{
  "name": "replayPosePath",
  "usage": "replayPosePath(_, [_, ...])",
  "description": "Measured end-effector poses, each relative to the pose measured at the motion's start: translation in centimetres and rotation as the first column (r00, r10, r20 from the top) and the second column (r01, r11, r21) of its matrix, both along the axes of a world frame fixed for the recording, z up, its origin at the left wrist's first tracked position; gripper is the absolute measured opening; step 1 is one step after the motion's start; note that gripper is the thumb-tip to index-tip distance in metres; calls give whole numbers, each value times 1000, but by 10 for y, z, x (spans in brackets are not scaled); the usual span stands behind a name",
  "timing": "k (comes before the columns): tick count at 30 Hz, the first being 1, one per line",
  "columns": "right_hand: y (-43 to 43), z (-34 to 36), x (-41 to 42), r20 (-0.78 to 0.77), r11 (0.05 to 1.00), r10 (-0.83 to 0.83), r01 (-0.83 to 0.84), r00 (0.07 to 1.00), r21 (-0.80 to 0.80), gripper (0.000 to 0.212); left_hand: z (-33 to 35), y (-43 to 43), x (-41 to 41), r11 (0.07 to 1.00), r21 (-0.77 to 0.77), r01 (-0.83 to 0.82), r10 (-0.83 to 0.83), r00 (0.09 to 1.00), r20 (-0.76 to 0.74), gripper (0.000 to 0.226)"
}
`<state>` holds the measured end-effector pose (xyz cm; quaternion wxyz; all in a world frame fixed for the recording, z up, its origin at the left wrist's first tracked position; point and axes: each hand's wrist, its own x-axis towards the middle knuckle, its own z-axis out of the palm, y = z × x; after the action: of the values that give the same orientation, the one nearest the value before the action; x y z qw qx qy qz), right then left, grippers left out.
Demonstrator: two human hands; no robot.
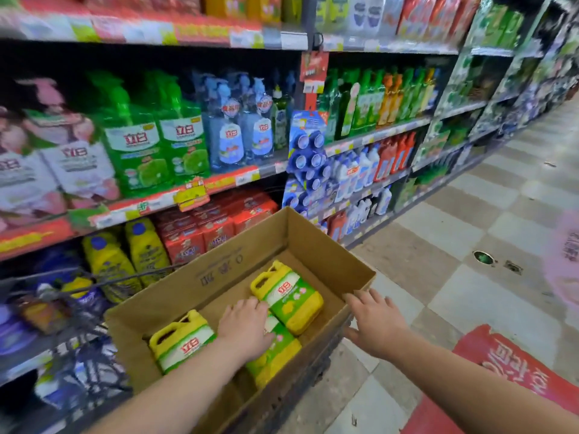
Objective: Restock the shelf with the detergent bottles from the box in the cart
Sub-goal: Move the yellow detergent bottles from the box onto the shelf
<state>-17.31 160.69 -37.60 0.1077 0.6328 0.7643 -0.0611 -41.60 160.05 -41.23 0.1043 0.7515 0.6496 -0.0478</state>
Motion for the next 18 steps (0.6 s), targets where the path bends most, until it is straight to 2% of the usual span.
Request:
replayPosePath(3, [42, -7, -12, 18, 999, 30, -29, 999, -45, 71, -6, 35, -14, 999, -18, -41, 41, 999, 12, 59])
replayPosePath(8, [90, -31, -31, 63, 982, 120, -110, 991, -153, 71, -31, 57, -20, 984, -132, -119, 123, 992, 27, 61])
replayPosePath(18, [204, -91, -56, 96, 907, 298, -251, 950, -337, 72, -64, 112, -25, 918, -268, -291, 304, 953, 5, 58])
